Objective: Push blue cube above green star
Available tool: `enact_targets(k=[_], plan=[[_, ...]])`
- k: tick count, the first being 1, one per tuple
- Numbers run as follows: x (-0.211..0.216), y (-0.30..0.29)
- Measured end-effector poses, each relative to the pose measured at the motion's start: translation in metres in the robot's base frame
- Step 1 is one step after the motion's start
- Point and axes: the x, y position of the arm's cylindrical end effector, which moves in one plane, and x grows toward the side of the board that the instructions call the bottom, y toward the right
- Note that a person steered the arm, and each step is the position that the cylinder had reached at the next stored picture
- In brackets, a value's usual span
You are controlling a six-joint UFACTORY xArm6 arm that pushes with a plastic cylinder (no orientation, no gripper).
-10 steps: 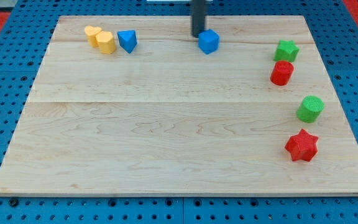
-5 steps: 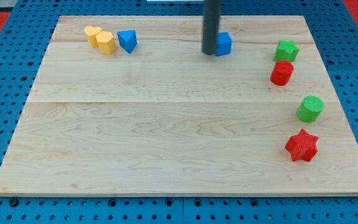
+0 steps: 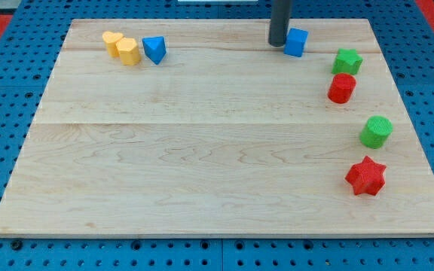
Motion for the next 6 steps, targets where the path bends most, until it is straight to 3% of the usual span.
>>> enact_targets(k=[4, 5, 6], plan=[[0.0, 0.084], [-0.003, 0.029], [0.032, -0.075]])
